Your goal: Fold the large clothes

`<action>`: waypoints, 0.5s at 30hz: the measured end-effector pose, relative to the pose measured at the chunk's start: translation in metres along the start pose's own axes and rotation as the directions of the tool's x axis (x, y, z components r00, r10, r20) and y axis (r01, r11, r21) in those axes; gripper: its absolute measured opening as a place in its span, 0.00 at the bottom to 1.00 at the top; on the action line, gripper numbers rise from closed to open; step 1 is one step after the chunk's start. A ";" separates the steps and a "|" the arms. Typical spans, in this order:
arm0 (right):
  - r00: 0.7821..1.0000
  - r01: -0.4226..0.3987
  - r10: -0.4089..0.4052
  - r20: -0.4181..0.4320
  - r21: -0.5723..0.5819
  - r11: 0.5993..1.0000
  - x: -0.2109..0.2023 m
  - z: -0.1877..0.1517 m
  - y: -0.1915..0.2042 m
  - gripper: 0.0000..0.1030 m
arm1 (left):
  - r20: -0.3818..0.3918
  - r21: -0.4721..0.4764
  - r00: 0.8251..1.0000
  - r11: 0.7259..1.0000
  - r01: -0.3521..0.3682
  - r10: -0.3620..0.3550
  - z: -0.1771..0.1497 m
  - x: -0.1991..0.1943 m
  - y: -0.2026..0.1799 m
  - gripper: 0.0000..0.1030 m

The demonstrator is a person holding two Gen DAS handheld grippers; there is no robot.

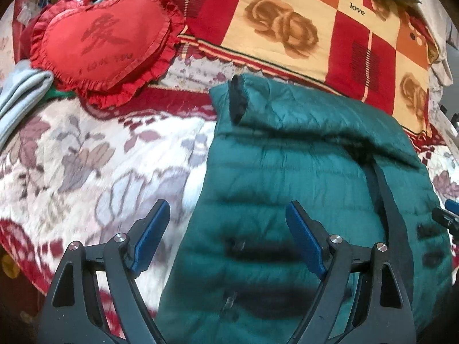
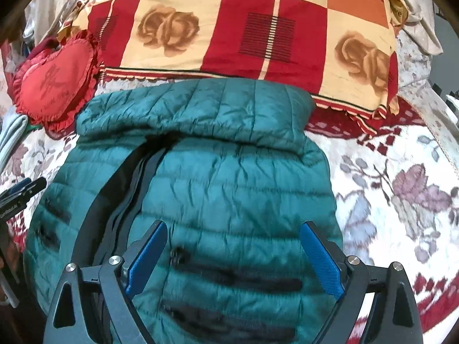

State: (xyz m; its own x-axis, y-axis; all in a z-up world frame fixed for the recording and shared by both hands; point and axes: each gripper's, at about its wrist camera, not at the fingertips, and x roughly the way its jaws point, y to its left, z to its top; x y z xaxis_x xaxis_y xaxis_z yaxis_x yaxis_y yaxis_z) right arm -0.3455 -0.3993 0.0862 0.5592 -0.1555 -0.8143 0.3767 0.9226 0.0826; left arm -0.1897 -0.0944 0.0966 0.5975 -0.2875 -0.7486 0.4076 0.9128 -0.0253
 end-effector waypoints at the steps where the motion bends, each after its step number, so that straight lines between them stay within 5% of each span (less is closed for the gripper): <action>1: 1.000 0.000 0.000 0.001 0.000 1.000 -0.002 -0.004 0.000 0.89 | -0.009 -0.003 1.000 1.000 0.005 -0.005 -0.006 -0.003 0.004 0.81; 15: 1.000 -0.012 0.012 -0.016 0.018 1.000 -0.025 -0.042 -0.003 0.89 | -0.082 -0.101 0.996 0.994 0.038 -0.046 -0.064 -0.028 0.045 0.81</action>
State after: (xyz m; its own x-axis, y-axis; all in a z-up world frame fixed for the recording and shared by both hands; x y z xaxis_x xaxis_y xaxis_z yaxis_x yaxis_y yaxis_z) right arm -0.3920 -0.3827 0.0825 0.5518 -0.1383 -0.8224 0.3831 0.9180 0.1027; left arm -0.2323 -0.0264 0.0737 0.5192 -0.3044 -0.7986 0.3580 0.9260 -0.1202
